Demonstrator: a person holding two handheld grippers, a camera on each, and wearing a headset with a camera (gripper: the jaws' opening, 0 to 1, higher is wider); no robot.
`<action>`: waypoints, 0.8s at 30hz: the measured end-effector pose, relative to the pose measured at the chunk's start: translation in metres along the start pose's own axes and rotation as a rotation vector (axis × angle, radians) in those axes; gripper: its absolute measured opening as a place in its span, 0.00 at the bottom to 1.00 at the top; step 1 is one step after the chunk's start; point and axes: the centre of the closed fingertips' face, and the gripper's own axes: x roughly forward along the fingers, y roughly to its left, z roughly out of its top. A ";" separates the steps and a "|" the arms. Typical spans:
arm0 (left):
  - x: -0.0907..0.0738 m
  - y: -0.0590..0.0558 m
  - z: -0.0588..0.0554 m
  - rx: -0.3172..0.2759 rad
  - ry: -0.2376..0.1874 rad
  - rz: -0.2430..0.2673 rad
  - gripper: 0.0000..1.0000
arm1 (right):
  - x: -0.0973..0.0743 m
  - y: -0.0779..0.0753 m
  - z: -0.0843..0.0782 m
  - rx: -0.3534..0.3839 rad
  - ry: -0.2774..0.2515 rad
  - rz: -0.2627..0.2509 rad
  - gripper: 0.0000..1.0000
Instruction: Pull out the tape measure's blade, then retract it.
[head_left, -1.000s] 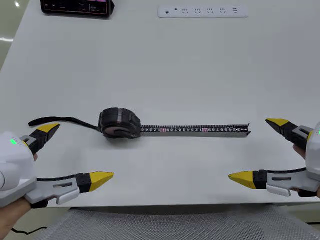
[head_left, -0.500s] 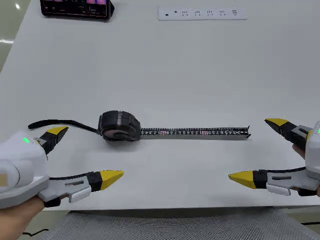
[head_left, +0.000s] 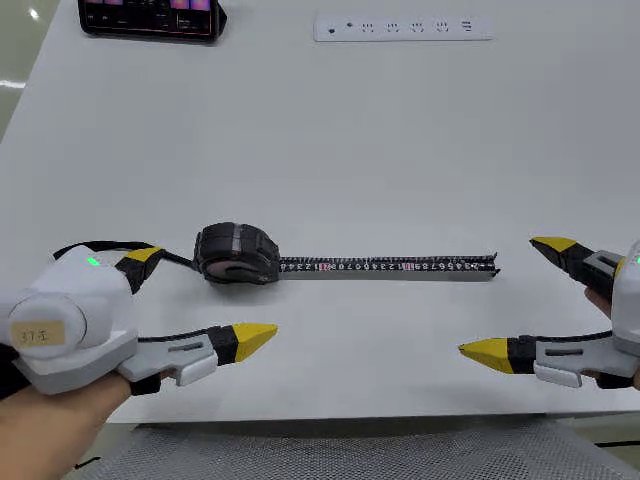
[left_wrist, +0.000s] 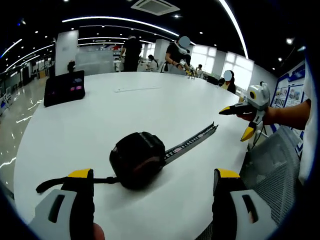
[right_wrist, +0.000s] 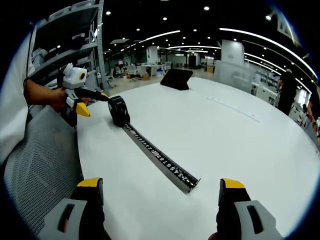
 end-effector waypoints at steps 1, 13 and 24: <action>0.001 0.000 0.001 -0.007 -0.001 -0.001 0.97 | 0.000 0.000 0.000 0.001 -0.001 -0.001 0.95; 0.014 -0.004 0.004 -0.054 0.003 -0.008 0.97 | 0.001 -0.003 -0.003 0.012 0.001 -0.006 0.95; 0.023 -0.011 0.004 -0.098 0.015 -0.025 0.96 | 0.000 -0.006 -0.005 0.015 0.003 -0.013 0.94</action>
